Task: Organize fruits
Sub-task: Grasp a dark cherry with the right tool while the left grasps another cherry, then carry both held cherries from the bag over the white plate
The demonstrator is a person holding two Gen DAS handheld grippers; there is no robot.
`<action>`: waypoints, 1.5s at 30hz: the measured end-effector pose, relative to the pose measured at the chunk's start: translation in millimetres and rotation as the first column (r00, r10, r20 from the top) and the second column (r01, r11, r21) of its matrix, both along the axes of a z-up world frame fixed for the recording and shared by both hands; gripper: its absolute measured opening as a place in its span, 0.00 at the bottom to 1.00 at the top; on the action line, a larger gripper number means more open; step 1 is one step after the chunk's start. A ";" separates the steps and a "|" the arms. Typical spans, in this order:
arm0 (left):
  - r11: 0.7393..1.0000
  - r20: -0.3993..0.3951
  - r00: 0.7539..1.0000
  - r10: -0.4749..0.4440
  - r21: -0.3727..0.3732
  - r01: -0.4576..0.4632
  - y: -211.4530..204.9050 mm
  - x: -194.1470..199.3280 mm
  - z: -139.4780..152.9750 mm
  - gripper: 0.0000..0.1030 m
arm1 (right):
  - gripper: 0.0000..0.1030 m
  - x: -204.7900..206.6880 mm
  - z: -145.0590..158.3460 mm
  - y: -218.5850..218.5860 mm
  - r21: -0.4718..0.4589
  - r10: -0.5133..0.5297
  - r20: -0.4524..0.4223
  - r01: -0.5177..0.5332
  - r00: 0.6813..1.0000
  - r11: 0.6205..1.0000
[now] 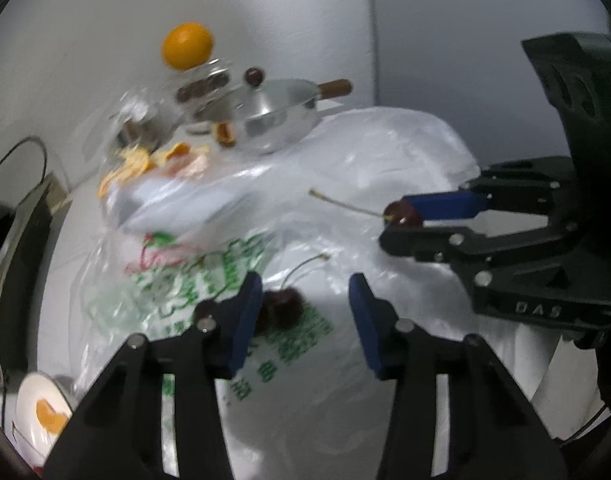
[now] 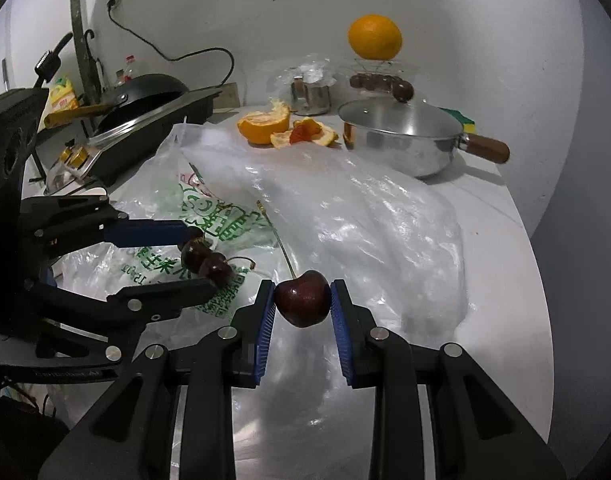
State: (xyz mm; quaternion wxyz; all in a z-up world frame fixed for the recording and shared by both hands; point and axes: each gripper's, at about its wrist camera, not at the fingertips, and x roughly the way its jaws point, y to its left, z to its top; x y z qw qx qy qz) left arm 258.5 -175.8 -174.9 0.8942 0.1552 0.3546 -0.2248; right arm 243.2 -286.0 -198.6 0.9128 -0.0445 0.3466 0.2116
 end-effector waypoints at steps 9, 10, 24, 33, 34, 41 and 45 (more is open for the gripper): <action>0.996 -0.019 1.000 0.005 0.088 -0.003 -7.0 23.4 -14.3 0.41 | 0.29 -0.6 -2.6 -9.3 0.034 -0.010 -0.004 0.011 1.000 0.999; 0.995 -0.026 1.000 0.003 0.096 -0.001 -6.5 24.8 -16.1 0.41 | 0.29 -0.6 -2.9 -9.7 0.037 -0.011 -0.004 0.011 1.000 0.999; 0.972 -0.028 0.999 -0.018 0.236 0.024 -14.1 25.4 -28.8 0.28 | 0.29 3.2 -5.6 -12.9 0.067 -0.016 -0.005 0.016 1.000 0.998; 0.979 -0.007 1.000 -0.020 0.201 0.021 -14.6 13.9 -15.3 0.28 | 0.29 0.1 -1.0 -11.0 0.068 -0.010 0.008 0.009 1.000 0.998; 0.981 -0.007 1.000 -0.020 0.193 0.021 -13.9 13.0 -13.1 0.28 | 0.29 -0.7 -0.2 -10.4 0.067 -0.008 0.011 0.007 1.000 0.998; 0.988 0.020 0.999 -0.025 0.151 0.022 -10.3 -2.7 7.8 0.28 | 0.29 -9.5 7.9 -6.3 0.063 -0.001 0.032 -0.001 0.999 0.998; 0.991 0.035 0.999 -0.023 0.131 0.018 -6.8 -13.4 18.0 0.28 | 0.29 -17.6 14.8 -2.0 0.061 0.009 0.047 -0.012 0.999 0.998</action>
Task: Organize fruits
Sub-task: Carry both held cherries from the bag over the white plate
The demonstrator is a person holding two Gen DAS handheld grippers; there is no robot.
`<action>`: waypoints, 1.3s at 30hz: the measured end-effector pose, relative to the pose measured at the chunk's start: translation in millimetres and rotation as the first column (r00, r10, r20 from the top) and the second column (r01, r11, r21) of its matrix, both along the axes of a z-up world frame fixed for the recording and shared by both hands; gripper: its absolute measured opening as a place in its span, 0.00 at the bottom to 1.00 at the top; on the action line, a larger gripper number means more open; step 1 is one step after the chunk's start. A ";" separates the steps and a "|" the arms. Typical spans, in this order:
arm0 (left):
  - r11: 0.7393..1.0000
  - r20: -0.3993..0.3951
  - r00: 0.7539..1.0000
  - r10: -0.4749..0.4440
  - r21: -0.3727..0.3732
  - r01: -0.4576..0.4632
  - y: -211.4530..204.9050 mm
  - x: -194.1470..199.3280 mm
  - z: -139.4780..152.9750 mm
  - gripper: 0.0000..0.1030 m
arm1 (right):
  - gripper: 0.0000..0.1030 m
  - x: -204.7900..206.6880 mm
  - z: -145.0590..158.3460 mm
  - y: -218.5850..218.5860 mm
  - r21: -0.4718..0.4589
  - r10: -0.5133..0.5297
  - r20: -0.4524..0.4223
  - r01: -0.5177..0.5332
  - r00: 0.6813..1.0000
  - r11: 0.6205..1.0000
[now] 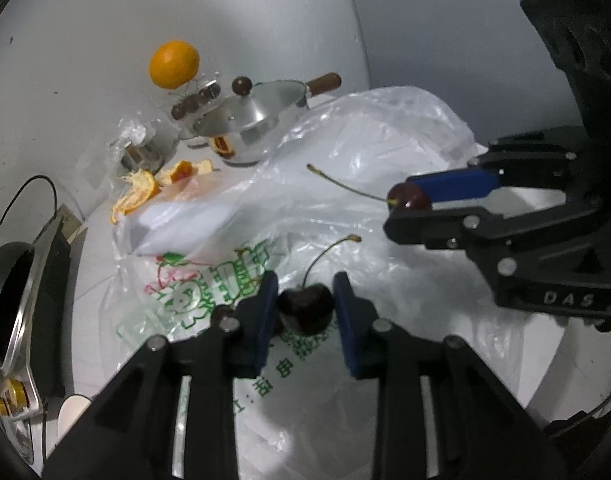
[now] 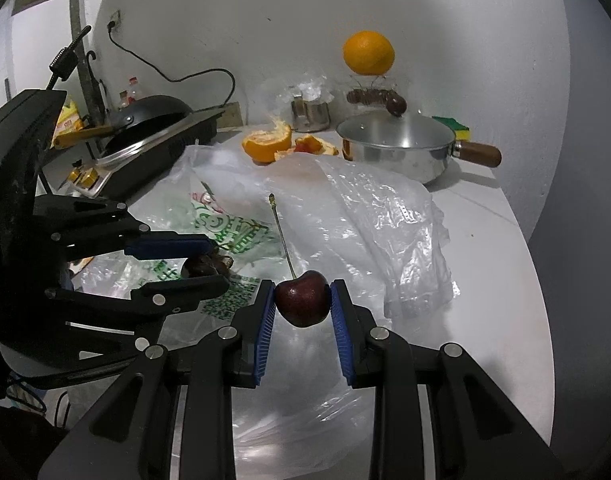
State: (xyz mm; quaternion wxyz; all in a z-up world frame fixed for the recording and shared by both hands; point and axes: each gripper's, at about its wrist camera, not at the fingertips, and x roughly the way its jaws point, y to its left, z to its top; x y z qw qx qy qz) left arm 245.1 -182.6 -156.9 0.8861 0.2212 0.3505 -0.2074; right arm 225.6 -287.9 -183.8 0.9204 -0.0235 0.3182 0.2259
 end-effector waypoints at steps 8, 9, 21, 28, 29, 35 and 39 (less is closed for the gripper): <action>0.998 0.018 1.000 0.017 -0.055 -0.016 17.8 -19.7 16.9 0.28 | 0.29 -17.0 13.7 15.7 -0.012 0.023 0.026 -0.023 0.999 1.000; 0.998 0.020 1.000 0.021 -0.061 -0.019 20.6 -22.2 18.5 0.28 | 0.29 -18.6 15.3 18.2 -0.014 0.026 0.028 -0.026 0.999 1.000; 0.989 0.050 0.996 0.069 -0.131 -0.062 64.4 -49.7 35.3 0.28 | 0.29 -37.6 32.5 53.5 -0.048 0.061 0.054 -0.058 0.997 0.997; 0.984 0.058 0.993 0.098 -0.155 -0.088 90.5 -62.2 38.8 0.28 | 0.29 -46.8 39.7 77.2 -0.076 0.085 0.068 -0.080 0.994 0.994; 0.983 0.060 0.993 0.102 -0.158 -0.092 94.6 -64.1 39.2 0.28 | 0.29 -48.3 41.0 81.6 -0.080 0.089 0.070 -0.084 0.994 0.993; 0.977 0.070 0.989 0.129 -0.180 -0.115 119.4 -76.4 42.5 0.28 | 0.29 -55.6 45.4 102.7 -0.097 0.106 0.078 -0.098 0.991 0.990; 0.974 0.075 0.987 0.143 -0.189 -0.127 134.5 -82.4 43.6 0.28 | 0.29 -58.6 48.1 118.5 -0.112 0.122 0.082 -0.112 0.989 0.987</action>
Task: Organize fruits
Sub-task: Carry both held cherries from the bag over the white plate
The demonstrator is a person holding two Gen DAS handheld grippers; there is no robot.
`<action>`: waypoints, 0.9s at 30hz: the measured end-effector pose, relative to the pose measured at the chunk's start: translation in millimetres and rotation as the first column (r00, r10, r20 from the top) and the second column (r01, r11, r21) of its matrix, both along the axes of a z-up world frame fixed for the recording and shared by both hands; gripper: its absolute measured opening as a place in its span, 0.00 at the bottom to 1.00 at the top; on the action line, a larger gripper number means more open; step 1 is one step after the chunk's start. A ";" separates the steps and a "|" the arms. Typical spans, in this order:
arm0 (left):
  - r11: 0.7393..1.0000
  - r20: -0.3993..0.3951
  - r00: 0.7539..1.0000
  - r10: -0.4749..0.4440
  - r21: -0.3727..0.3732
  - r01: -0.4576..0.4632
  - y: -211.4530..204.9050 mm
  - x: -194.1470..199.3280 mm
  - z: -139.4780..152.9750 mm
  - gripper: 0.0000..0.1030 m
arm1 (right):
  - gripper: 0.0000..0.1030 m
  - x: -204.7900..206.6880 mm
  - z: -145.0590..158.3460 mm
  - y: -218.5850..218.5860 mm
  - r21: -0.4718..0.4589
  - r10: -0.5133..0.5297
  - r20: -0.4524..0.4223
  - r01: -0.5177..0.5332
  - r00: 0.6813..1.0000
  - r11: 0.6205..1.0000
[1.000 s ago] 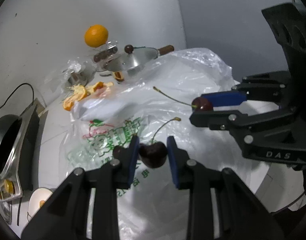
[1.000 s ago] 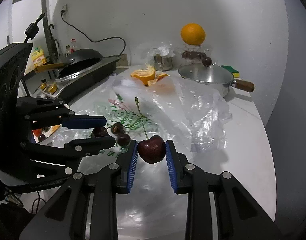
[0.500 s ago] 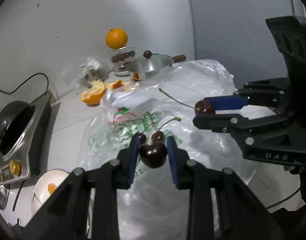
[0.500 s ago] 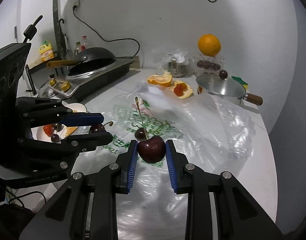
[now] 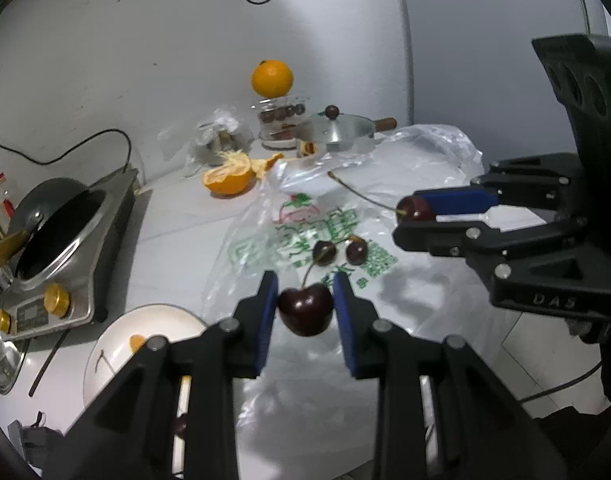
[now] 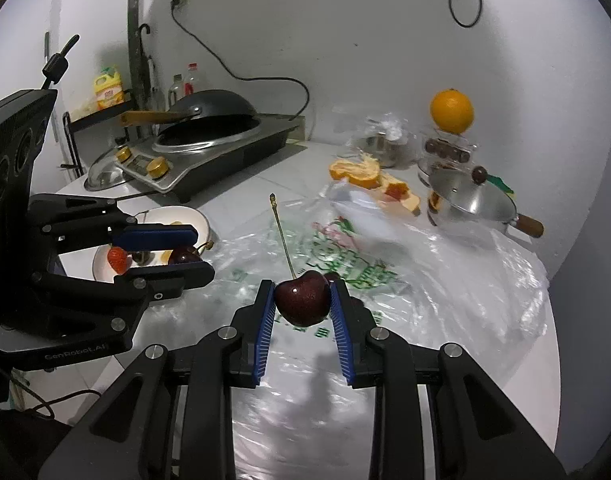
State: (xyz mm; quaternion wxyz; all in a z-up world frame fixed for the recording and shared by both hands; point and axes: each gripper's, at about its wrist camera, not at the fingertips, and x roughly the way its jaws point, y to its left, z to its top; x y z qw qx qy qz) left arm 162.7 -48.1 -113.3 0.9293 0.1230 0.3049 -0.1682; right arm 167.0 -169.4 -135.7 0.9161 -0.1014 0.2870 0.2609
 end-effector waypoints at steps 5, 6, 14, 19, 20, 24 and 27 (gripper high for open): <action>1.000 0.011 1.000 0.017 -0.013 -0.017 19.2 -7.9 1.3 0.28 | 0.29 -5.3 3.2 19.6 -0.015 0.014 0.005 -0.014 1.000 1.000; 1.000 0.014 1.000 0.023 -0.017 -0.023 24.1 -9.9 1.6 0.28 | 0.29 -6.3 3.5 23.3 -0.020 0.017 0.005 -0.017 1.000 1.000; 0.997 0.023 0.998 0.062 -0.048 -0.061 56.5 -21.7 0.4 0.28 | 0.29 -14.5 5.8 54.3 -0.042 0.043 0.018 -0.043 0.999 0.998; 0.994 0.028 0.995 0.093 -0.065 -0.091 78.6 -29.4 -0.5 0.28 | 0.29 -19.5 5.8 75.6 -0.063 0.068 0.020 -0.067 0.997 0.996; 0.993 0.027 0.995 0.098 -0.067 -0.096 82.1 -30.0 -0.8 0.28 | 0.29 -20.5 5.7 80.8 -0.068 0.076 0.019 -0.075 0.997 0.995; 0.990 0.026 0.992 0.124 -0.074 -0.122 98.5 -34.4 -2.1 0.28 | 0.29 -21.6 5.1 97.2 -0.076 0.097 0.019 -0.095 0.995 0.993; 0.987 0.027 0.990 0.141 -0.077 -0.138 112.0 -38.3 -2.5 0.28 | 0.29 -22.8 5.5 109.0 -0.081 0.113 0.019 -0.111 0.993 0.991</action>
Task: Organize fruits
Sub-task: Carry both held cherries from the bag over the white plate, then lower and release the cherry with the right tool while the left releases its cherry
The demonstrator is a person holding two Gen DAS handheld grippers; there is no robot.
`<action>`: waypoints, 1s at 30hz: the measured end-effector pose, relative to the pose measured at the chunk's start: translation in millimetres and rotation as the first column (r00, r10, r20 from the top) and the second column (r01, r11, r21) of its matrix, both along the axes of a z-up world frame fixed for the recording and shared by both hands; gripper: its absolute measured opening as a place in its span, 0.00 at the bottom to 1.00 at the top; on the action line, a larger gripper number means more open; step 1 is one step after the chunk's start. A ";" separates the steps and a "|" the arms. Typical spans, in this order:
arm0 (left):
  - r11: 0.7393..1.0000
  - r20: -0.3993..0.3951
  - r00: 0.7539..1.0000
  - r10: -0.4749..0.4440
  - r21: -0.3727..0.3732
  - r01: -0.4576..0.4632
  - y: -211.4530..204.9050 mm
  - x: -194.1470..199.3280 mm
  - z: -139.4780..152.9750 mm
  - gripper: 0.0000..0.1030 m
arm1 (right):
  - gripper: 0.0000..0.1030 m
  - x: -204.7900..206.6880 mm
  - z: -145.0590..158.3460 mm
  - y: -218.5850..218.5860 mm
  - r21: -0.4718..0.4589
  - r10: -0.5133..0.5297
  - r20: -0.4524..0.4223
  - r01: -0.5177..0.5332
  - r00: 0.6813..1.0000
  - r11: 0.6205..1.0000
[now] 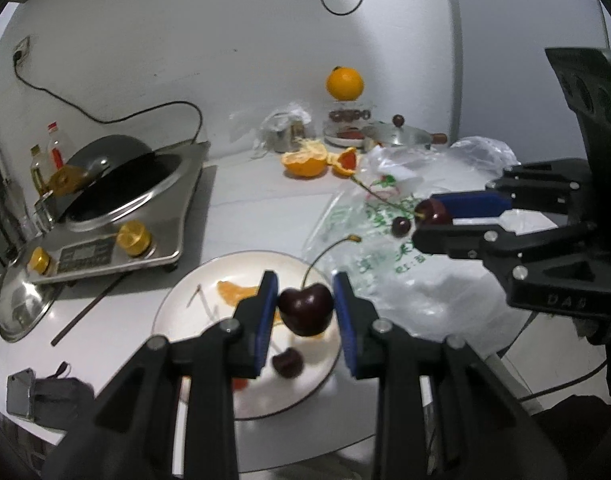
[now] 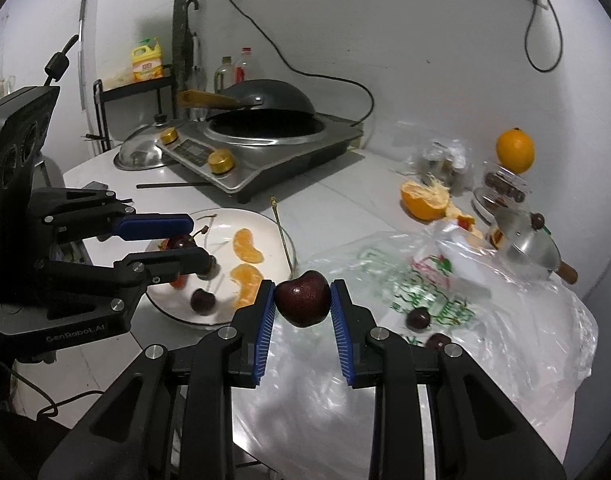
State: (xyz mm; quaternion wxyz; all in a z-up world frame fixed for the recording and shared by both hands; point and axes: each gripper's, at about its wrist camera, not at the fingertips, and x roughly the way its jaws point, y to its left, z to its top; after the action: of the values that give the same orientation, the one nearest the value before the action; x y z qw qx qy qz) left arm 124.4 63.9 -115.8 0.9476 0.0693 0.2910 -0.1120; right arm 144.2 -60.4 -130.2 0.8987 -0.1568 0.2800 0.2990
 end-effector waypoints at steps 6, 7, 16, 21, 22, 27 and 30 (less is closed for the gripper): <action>0.999 -0.001 0.999 0.042 -0.010 -0.042 24.3 -4.6 -4.0 0.28 | 0.29 0.2 -2.9 21.7 -0.016 0.033 -0.006 -0.033 0.999 0.999; 0.999 -0.002 0.999 0.050 -0.012 -0.050 27.9 -4.9 -5.3 0.28 | 0.29 0.6 -3.6 23.8 -0.019 0.036 -0.008 -0.036 0.999 0.999; 0.995 -0.030 0.995 0.092 -0.031 -0.093 54.7 0.7 -22.0 0.28 | 0.29 9.9 -15.4 48.4 -0.053 0.060 -0.040 -0.062 0.997 0.997; 0.993 -0.044 0.993 0.112 -0.043 -0.114 67.7 9.2 -30.7 0.28 | 0.29 14.9 -24.0 60.9 -0.068 0.073 -0.062 -0.077 0.995 0.995; 0.992 -0.045 0.992 0.116 -0.045 -0.118 69.9 10.9 -32.4 0.28 | 0.29 17.0 -26.6 63.9 -0.071 0.076 -0.068 -0.081 0.995 0.994; 0.988 -0.055 0.989 0.138 -0.059 -0.141 81.9 22.5 -41.4 0.28 | 0.29 25.2 -37.9 73.7 -0.084 0.082 -0.094 -0.090 0.992 0.992; 0.987 -0.060 0.988 0.141 -0.063 -0.145 86.6 29.3 -46.0 0.28 | 0.29 30.4 -43.4 79.5 -0.089 0.087 -0.108 -0.097 0.990 0.991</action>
State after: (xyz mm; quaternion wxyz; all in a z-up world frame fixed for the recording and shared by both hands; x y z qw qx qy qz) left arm 153.8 150.5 -161.8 0.9466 0.0133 0.3174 -0.0553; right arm 174.6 19.1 -173.6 0.8597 -0.1960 0.3326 0.3344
